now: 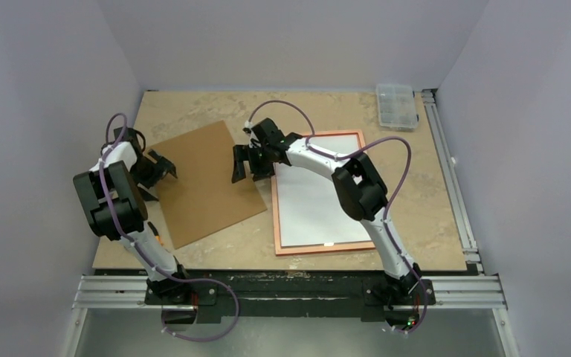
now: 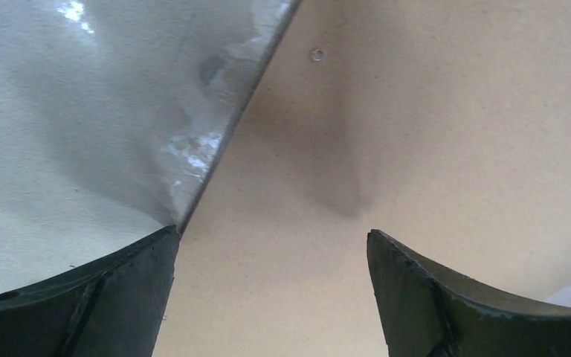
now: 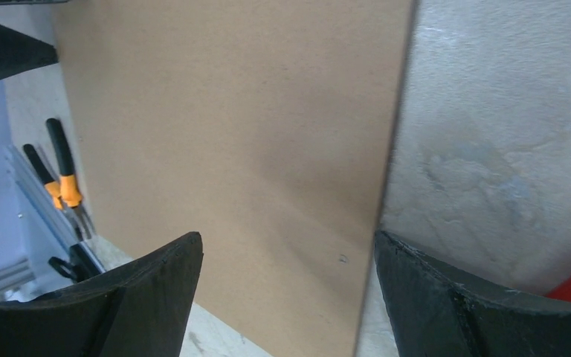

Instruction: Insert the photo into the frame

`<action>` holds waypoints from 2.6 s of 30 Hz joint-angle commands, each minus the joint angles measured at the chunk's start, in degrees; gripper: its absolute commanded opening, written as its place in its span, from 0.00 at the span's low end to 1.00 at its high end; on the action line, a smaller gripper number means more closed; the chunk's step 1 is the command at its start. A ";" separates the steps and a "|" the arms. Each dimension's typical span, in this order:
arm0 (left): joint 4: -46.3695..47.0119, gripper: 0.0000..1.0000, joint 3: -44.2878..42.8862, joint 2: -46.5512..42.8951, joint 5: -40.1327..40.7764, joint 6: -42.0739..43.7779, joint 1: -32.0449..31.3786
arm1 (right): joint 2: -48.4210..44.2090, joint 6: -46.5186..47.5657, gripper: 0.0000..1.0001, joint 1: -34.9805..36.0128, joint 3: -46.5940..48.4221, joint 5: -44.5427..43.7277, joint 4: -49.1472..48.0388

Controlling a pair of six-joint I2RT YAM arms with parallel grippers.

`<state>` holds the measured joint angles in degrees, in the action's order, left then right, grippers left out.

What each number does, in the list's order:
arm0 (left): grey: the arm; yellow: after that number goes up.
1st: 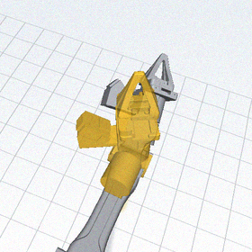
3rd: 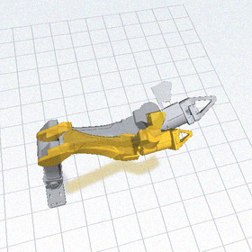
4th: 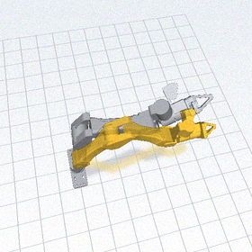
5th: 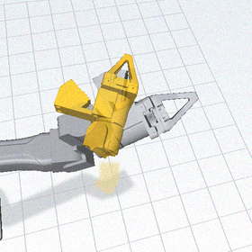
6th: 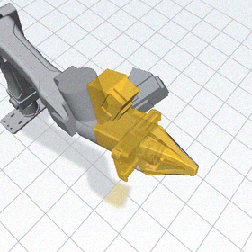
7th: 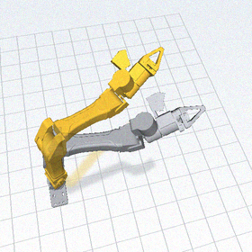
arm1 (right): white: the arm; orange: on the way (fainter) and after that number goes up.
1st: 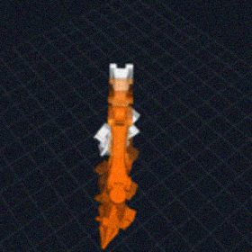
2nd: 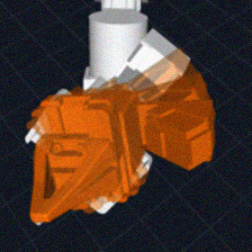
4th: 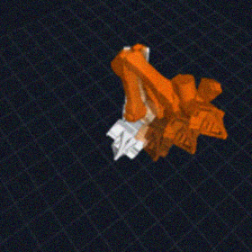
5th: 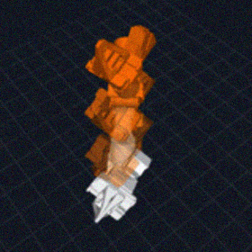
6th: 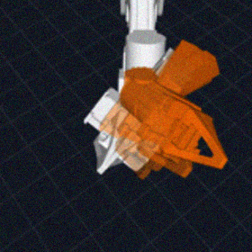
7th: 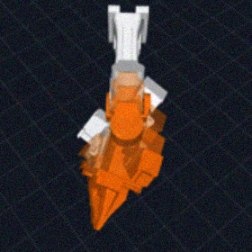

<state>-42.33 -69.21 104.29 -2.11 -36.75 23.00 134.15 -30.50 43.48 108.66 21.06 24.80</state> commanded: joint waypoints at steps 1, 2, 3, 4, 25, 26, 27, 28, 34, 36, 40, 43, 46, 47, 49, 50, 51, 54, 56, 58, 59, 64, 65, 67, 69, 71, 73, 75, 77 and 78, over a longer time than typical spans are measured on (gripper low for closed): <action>-2.14 0.93 -4.33 1.03 -7.11 2.99 -0.13 | 2.92 -3.50 0.84 0.44 0.19 5.48 -1.89; -2.56 0.93 -4.83 1.47 -8.40 3.34 -0.35 | 2.96 -4.04 0.84 0.41 0.15 6.27 -2.50; -2.74 0.92 -5.14 1.79 -9.82 3.61 -0.66 | 3.01 -4.57 0.84 0.46 0.08 7.27 -3.26; -2.68 0.92 -5.40 2.06 -11.14 3.87 -1.13 | 2.92 -5.69 0.84 0.46 -0.40 8.40 -4.46; -5.22 0.92 -6.96 0.83 -10.06 6.83 -7.54 | -9.31 -13.00 0.82 -1.73 -10.51 16.04 -18.04; -6.83 0.94 -8.43 0.56 -7.30 7.13 -7.56 | -9.43 -11.67 0.82 -1.75 -10.46 14.50 -16.68; -8.40 0.96 -9.95 0.44 -4.94 7.51 -7.40 | -9.40 -10.53 0.82 -1.78 -10.30 12.83 -14.83; -9.70 0.98 -11.45 0.50 -3.10 7.89 -7.11 | -9.21 -9.47 0.82 -1.74 -9.94 11.40 -13.15; -13.23 1.00 -17.79 2.07 0.29 10.47 -3.28 | -6.21 -5.39 0.83 -1.74 -6.11 4.99 -6.07; -13.86 1.00 -19.09 3.20 1.03 11.11 -1.89 | -4.66 -5.02 0.82 -1.74 -4.80 3.86 -4.72; -16.10 1.00 -21.44 6.42 3.72 12.25 0.02 | -0.74 -4.14 0.83 -1.59 -0.66 1.76 -0.84; -16.45 1.00 -21.24 7.58 6.14 13.65 0.46 | 0.58 -4.08 0.82 -1.48 1.16 0.97 0.42; -17.93 1.00 -22.40 9.79 8.13 15.53 0.47 | 1.03 -4.04 0.82 -1.27 1.89 -0.19 1.37; -18.34 1.00 -22.84 10.52 7.79 16.21 0.46 | 1.11 -4.06 0.82 -1.23 1.84 -0.46 1.35; -18.84 1.00 -23.36 11.77 6.44 17.31 0.45 | 1.07 -4.12 0.82 -0.98 1.82 -1.04 1.61; -19.03 1.00 -23.48 12.17 5.59 17.78 0.37 | 1.10 -4.24 0.82 -0.92 1.82 -1.24 1.65; -19.33 1.00 -23.58 12.63 5.36 17.87 0.37 | 1.15 -4.40 0.82 -0.78 1.79 -1.36 1.70; -19.84 1.00 -23.67 13.54 4.07 18.05 0.24 | 1.68 -4.75 0.82 -0.07 2.35 -1.65 2.25; -20.12 1.00 -23.80 14.51 4.36 18.01 -0.01 | 2.14 -4.74 0.82 0.69 3.14 -2.08 3.12; -21.43 0.97 -24.53 15.21 5.79 17.89 -0.73 | 2.42 -4.89 0.82 1.59 3.55 -2.49 3.63; -21.53 0.98 -24.63 15.23 6.57 18.12 -1.27 | 2.48 -5.18 0.81 1.90 3.57 -2.51 3.63; -23.78 1.00 -26.90 16.56 6.58 20.15 -2.47 | 2.49 -7.46 0.81 2.56 2.51 -0.48 1.24; -24.12 1.00 -27.34 16.89 5.43 20.60 -2.65 | 2.53 -7.94 0.81 2.65 2.40 0.08 0.65; -25.43 1.00 -28.75 18.20 2.57 21.15 -2.86 | 2.49 -8.93 0.81 2.72 2.06 1.03 -0.55; -27.02 1.00 -30.53 19.51 0.61 21.10 -3.08 | 2.53 -9.57 0.81 2.75 1.73 1.65 -1.34; -27.99 1.00 -31.51 20.32 -1.31 21.30 -3.35 | 2.26 -9.79 0.81 2.75 1.29 2.16 -1.96; -29.01 1.00 -32.51 20.95 -2.08 21.91 -4.21 | 1.88 -10.28 0.81 2.77 0.36 3.81 -3.34; -30.26 1.00 -33.82 21.78 -2.22 22.51 -5.41 | 1.47 -10.32 0.81 2.70 -0.29 4.31 -4.10; -31.54 1.00 -35.49 22.78 -2.44 23.09 -6.77 | 1.10 -10.24 0.81 2.66 -0.71 4.82 -4.46; -32.12 1.00 -36.14 23.06 -2.35 23.20 -7.44 | 0.79 -10.20 0.81 2.53 -1.03 4.91 -4.58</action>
<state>-70.26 -101.10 126.21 -2.37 -15.75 18.48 135.81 -40.18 46.06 109.27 24.47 21.52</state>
